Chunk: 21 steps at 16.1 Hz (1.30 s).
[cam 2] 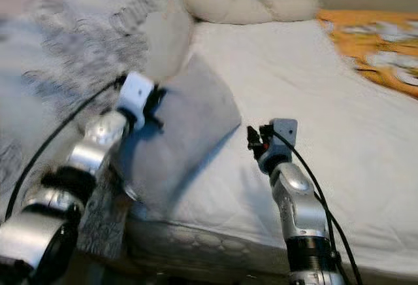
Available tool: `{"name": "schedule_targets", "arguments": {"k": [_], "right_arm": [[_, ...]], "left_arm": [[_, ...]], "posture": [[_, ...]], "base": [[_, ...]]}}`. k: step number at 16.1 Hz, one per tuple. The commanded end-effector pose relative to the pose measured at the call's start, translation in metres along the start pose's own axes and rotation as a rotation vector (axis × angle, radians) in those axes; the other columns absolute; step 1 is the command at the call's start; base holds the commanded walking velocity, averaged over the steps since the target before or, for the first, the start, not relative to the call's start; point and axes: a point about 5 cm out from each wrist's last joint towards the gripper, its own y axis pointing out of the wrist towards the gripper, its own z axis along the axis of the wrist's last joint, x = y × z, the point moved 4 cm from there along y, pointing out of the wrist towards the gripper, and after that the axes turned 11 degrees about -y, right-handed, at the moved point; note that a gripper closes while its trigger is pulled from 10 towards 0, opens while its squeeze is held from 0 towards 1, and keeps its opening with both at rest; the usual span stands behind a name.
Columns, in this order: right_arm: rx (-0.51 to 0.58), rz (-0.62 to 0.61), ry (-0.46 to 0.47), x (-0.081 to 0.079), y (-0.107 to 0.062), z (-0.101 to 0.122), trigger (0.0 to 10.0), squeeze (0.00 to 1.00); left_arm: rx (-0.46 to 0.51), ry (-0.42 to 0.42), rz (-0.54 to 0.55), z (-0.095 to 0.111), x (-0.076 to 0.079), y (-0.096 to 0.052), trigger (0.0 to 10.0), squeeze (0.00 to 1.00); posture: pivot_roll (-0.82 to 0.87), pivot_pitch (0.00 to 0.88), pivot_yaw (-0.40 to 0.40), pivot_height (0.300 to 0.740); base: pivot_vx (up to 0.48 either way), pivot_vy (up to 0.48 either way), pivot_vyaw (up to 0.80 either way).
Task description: Clean up the room
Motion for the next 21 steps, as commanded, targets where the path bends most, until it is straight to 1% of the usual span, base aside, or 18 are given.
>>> {"name": "schedule_targets", "arguments": {"k": [1, 2, 4, 5, 6, 7, 8, 9, 10, 11, 12, 13, 14, 15, 16, 17, 18, 21], "right_arm": [[0.055, 0.093, -0.05, -0.014, -0.001, 0.01, 10.0, 1.0], [0.099, 0.225, -0.12, -0.03, -0.007, 0.016, 10.0, 1.0], [0.134, 0.362, -0.144, -0.044, -0.019, 0.021, 10.0, 1.0], [0.155, 0.415, -0.159, -0.044, -0.025, 0.024, 10.0, 1.0], [0.158, 0.425, -0.161, -0.043, -0.027, 0.025, 10.0, 1.0], [0.162, 0.45, -0.184, -0.041, -0.03, 0.027, 10.0, 0.59], [0.165, 0.457, -0.205, -0.039, -0.031, 0.029, 10.0, 0.26], [0.167, 0.459, -0.211, -0.038, -0.032, 0.03, 10.0, 0.0], [0.168, 0.471, -0.22, -0.037, -0.034, 0.033, 10.0, 0.0], [0.168, 0.477, -0.225, -0.037, -0.035, 0.034, 10.0, 0.0], [0.164, 0.498, -0.248, -0.036, -0.04, 0.036, 10.0, 0.0], [0.161, 0.508, -0.259, -0.036, -0.043, 0.038, 10.0, 0.0], [0.16, 0.51, -0.262, -0.035, -0.044, 0.038, 10.0, 0.0], [0.157, 0.518, -0.272, -0.033, -0.049, 0.041, 10.0, 0.0], [0.141, 0.527, -0.285, -0.028, -0.059, 0.043, 10.0, 0.0], [0.129, 0.531, -0.29, -0.026, -0.064, 0.044, 10.0, 0.0], [0.113, 0.533, -0.294, -0.023, -0.069, 0.045, 10.0, 0.0], [0.097, 0.534, -0.301, -0.019, -0.079, 0.046, 10.0, 0.0]], "left_arm": [[0.032, 0.047, 0.042, 0.011, -0.014, 0.001, 10.0, 0.0], [0.034, 0.05, 0.059, 0.012, -0.018, 0.002, 10.0, 0.0], [0.048, 0.033, 0.107, 0.017, -0.029, 0.003, 10.0, 0.0], [0.077, -0.013, 0.173, 0.021, -0.041, 0.002, 10.0, 0.0], [0.082, -0.028, 0.189, 0.021, -0.043, 0.002, 10.0, 0.0], [0.086, -0.061, 0.22, 0.024, -0.047, 0.005, 10.0, 0.0], [0.088, -0.054, 0.22, 0.027, -0.045, 0.007, 10.0, 0.0], [0.088, -0.052, 0.217, 0.028, -0.044, 0.009, 10.0, 0.0], [0.089, -0.052, 0.161, 0.033, -0.031, 0.016, 10.0, 0.0], [0.091, -0.053, 0.14, 0.035, -0.025, 0.019, 10.0, 0.0], [0.103, -0.065, 0.098, 0.039, -0.011, 0.025, 10.0, 0.0], [0.112, -0.076, 0.078, 0.044, -0.002, 0.029, 10.0, 0.0], [0.117, -0.082, 0.075, 0.046, 0.001, 0.03, 10.0, 0.0], [0.137, -0.115, 0.065, 0.054, 0.008, 0.035, 10.0, 0.0], [0.18, -0.156, 0.053, 0.073, 0.018, 0.043, 10.0, 0.0], [0.198, -0.158, 0.065, 0.082, 0.02, 0.046, 10.0, 0.0], [0.21, -0.142, 0.102, 0.089, 0.017, 0.047, 10.0, 0.0], [0.187, -0.085, 0.23, 0.084, -0.003, 0.043, 10.0, 0.0]], "posture": [[0.0, 0.0, 0.091, 0.74], [0.0, 0.0, 0.09, 0.74], [0.0, 0.0, 0.091, 0.74], [0.0, 0.0, 0.093, 0.74], [0.0, 0.0, 0.093, 0.74], [-0.01, 0.0, 0.098, 0.74], [-0.02, 0.0, 0.101, 0.74], [-0.03, 0.0, 0.102, 0.74], [-0.04, 0.0, 0.102, 0.74], [-0.05, 0.0, 0.102, 0.74], [-0.08, 0.0, 0.099, 0.74], [-0.09, 0.0, 0.097, 0.74], [-0.09, 0.0, 0.095, 0.74], [-0.12, 0.0, 0.079, 0.74], [-0.15, 0.0, 0.054, 0.74], [-0.16, 0.0, 0.042, 0.74], [-0.18, 0.0, 0.034, 0.74], [-0.22, 0.015, 0.038, 0.74]], "base": [[0.0, 0.0, 0.0], [0.0, 0.0, 0.0], [0.0, 0.0, 0.0], [0.0, 0.0, 0.0], [0.0, 0.0, 0.0], [0.0, 0.0, 0.0], [0.0, 0.0, 0.0], [0.0, 0.0, 0.0], [0.0, 0.0, 0.0], [0.0, 0.0, 0.0], [0.0, 0.0, 0.0], [0.0, 0.0, 0.0], [0.0, 0.0, 0.0], [0.0, 0.0, 0.0], [0.0, 0.0, 0.0], [0.0, 0.0, 0.0], [0.0, 0.0, 0.0], [0.0, 0.0, 0.0]]}}
